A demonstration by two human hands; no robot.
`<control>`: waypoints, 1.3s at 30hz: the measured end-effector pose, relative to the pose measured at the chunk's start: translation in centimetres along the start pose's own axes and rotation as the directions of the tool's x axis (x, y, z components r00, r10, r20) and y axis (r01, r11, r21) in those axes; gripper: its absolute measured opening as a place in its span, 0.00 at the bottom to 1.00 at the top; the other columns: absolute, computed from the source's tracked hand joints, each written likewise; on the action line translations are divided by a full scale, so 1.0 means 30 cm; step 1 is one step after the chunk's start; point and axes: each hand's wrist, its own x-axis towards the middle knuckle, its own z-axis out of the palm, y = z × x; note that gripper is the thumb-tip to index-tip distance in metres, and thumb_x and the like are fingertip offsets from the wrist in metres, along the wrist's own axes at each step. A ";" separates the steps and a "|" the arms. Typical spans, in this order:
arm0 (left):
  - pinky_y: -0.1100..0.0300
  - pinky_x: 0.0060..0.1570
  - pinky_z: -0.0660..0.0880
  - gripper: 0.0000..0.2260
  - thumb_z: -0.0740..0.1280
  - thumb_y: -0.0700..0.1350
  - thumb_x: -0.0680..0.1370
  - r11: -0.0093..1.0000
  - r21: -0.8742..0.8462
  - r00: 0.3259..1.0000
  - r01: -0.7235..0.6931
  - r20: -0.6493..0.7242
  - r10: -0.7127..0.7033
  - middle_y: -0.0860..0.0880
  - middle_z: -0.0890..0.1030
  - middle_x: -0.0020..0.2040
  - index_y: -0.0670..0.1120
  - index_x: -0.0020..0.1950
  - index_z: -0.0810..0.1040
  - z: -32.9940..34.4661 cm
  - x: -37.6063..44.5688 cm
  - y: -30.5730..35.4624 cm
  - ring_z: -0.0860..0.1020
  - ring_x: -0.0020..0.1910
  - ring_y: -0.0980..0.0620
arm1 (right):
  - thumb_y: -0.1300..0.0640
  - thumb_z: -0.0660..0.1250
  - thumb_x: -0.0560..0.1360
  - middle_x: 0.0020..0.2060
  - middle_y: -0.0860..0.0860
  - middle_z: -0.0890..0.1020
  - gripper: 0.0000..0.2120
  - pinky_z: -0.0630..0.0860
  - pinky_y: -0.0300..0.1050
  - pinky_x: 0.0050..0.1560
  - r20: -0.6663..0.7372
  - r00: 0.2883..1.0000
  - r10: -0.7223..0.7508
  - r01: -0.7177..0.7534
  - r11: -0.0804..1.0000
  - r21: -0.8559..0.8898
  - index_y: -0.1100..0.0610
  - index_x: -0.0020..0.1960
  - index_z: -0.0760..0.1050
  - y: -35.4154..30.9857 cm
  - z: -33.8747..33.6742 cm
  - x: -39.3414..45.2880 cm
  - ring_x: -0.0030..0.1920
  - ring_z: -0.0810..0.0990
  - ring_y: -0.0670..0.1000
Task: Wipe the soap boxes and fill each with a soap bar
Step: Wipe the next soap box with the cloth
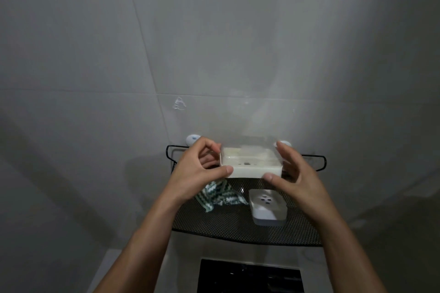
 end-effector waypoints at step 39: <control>0.61 0.57 0.77 0.26 0.73 0.31 0.72 0.988 -0.152 1.000 -0.005 -0.003 0.004 0.47 0.83 0.58 0.47 0.68 0.74 -0.006 0.028 -0.029 0.81 0.59 0.50 | 0.63 0.71 0.73 0.59 0.61 0.84 0.24 0.83 0.57 0.48 0.170 0.959 0.225 -0.281 0.729 0.624 0.55 0.68 0.73 0.004 0.013 0.001 0.57 0.84 0.63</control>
